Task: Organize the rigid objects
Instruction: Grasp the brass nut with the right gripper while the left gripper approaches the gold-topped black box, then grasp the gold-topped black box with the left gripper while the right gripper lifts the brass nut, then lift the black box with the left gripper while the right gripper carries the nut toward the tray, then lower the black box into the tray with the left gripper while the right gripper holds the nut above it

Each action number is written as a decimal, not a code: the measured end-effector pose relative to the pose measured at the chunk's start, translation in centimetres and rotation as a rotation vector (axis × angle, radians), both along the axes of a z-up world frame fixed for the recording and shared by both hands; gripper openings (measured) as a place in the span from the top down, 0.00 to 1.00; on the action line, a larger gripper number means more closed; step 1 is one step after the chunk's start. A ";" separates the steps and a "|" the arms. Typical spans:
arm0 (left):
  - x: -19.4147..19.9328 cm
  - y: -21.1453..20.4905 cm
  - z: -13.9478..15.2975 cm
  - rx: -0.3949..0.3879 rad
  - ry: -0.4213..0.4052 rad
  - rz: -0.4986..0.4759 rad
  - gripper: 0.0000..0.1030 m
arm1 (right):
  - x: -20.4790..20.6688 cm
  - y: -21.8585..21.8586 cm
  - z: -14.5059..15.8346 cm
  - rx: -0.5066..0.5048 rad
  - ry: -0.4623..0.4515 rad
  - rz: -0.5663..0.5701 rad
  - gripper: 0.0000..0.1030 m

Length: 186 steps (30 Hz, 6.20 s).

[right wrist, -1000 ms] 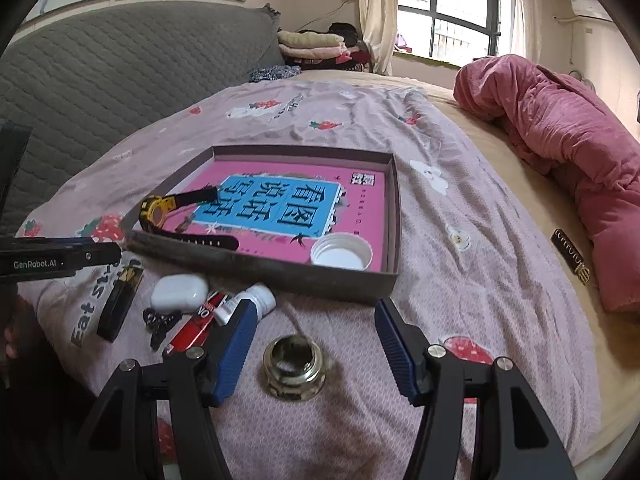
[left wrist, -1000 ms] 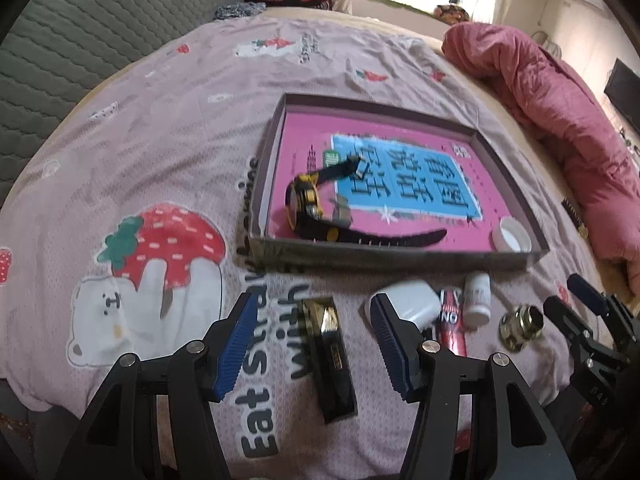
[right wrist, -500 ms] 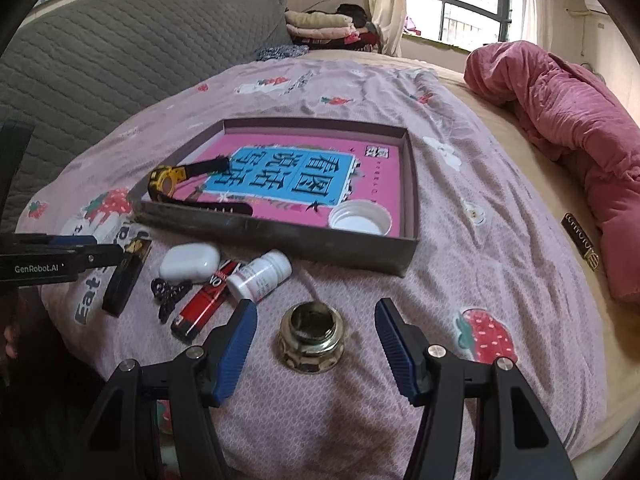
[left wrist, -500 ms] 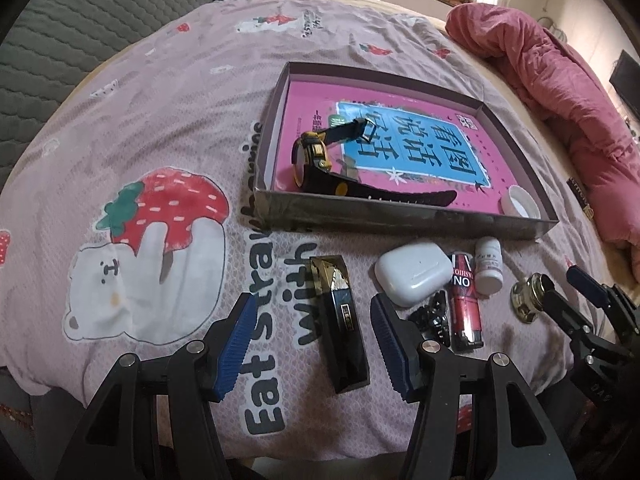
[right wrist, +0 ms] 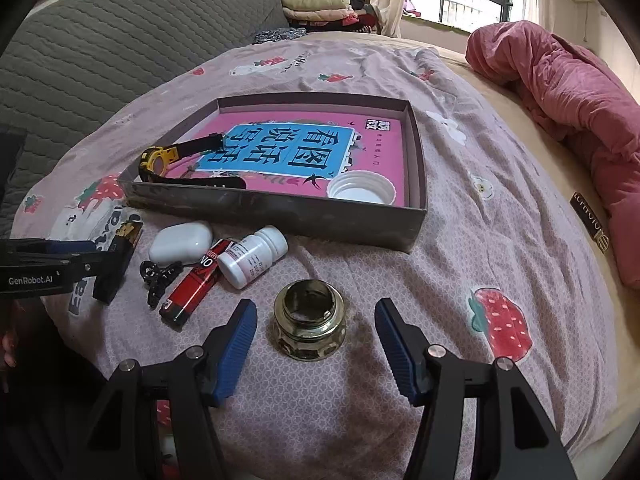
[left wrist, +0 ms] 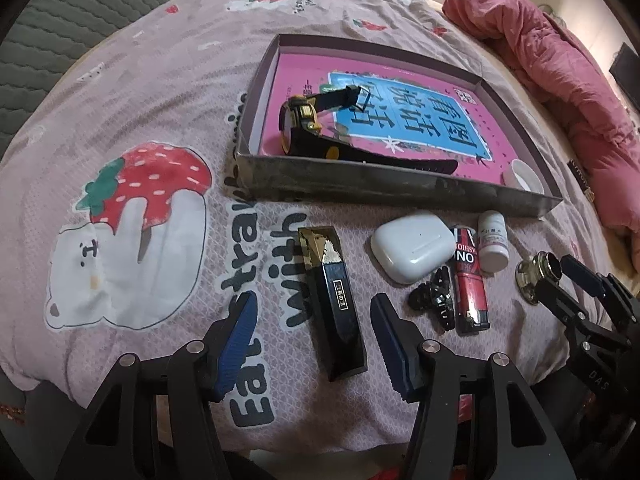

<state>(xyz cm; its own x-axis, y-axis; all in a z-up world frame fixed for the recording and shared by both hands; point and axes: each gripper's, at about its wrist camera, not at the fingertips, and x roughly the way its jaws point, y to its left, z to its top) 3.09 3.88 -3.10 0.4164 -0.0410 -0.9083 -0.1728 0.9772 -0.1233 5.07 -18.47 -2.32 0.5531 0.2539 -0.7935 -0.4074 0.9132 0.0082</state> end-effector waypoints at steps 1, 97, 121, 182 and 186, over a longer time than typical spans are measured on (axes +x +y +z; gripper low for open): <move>0.1 0.0 -0.1 -0.002 0.003 0.000 0.41 | 0.0 0.1 -0.1 -0.004 0.001 0.002 0.41; -0.3 -1.2 2.8 -0.012 -0.212 -0.035 0.77 | 0.5 -0.5 3.0 0.092 -0.172 -0.031 0.65; 0.8 -1.1 4.7 -0.003 -0.296 -0.046 0.77 | 0.7 0.6 4.7 0.101 -0.245 0.010 0.65; 10.0 -0.7 2.0 -0.043 -0.293 0.007 0.78 | 5.0 5.2 3.5 0.053 -0.223 0.030 0.65; 10.2 -0.9 1.5 -0.051 -0.275 -0.005 0.78 | 5.4 5.4 3.2 0.050 -0.220 0.030 0.65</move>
<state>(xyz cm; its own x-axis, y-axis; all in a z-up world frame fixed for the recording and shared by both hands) 13.25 2.98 -1.61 0.6468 -0.0861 -0.7578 -0.1213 0.9694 -0.2137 10.45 -13.09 0.91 0.7030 0.3090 -0.6405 -0.4312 0.9015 -0.0384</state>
